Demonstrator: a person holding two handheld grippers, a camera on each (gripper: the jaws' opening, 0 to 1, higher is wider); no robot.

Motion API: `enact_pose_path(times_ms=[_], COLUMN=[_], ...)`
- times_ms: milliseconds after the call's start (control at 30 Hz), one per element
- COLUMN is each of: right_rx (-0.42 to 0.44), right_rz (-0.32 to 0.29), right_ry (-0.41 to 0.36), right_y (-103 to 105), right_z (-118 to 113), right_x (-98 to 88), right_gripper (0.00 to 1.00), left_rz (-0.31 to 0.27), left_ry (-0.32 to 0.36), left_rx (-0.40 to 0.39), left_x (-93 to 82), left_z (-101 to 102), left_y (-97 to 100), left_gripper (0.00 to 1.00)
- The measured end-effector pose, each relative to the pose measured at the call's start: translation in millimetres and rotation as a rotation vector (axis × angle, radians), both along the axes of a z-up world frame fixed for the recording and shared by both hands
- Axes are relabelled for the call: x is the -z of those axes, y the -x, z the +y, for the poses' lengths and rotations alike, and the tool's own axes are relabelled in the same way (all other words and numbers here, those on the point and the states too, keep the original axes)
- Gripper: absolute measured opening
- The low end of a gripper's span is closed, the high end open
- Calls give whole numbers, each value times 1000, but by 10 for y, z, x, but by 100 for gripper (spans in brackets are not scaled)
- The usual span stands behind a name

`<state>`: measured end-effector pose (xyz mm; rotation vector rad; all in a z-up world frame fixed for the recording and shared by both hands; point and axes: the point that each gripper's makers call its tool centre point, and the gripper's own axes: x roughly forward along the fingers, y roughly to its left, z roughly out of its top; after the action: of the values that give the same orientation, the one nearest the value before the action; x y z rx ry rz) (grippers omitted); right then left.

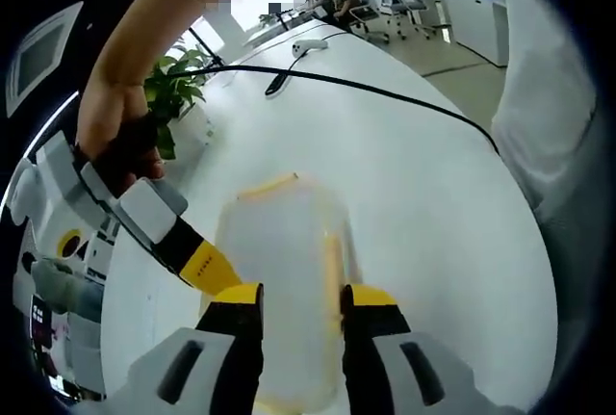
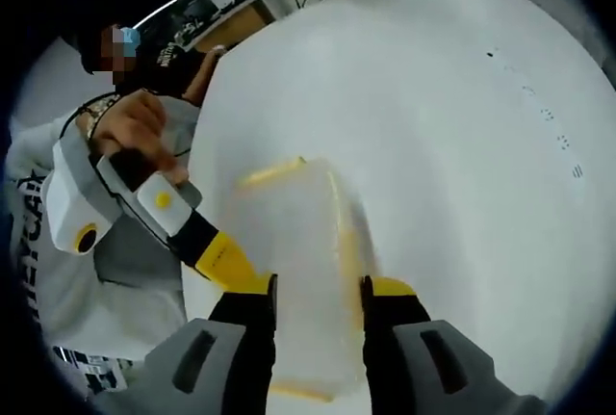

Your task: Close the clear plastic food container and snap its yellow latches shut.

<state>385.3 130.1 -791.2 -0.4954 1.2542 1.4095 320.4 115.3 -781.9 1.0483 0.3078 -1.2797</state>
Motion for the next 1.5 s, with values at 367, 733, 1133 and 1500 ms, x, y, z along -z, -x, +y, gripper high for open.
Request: enact_pose_path(times_ms=[367, 733, 1133, 1500], right_rx=[-2, -63, -93, -3], right_rz=[-15, -118, -220, -302], right_ry=[-8, 9, 50, 45], right_y=[61, 73, 38, 33], right_z=[16, 34, 48, 26], right_x=[-18, -80, -101, -140], right_gripper=[32, 32, 31, 31], left_rz=[-31, -29, -18, 20], left_ry=[-12, -24, -45, -57], left_rx=[7, -2, -6, 38], left_x=[8, -4, 0, 6], left_z=[-1, -3, -4, 15], left_y=[0, 1, -2, 67], left_gripper=[26, 26, 27, 35])
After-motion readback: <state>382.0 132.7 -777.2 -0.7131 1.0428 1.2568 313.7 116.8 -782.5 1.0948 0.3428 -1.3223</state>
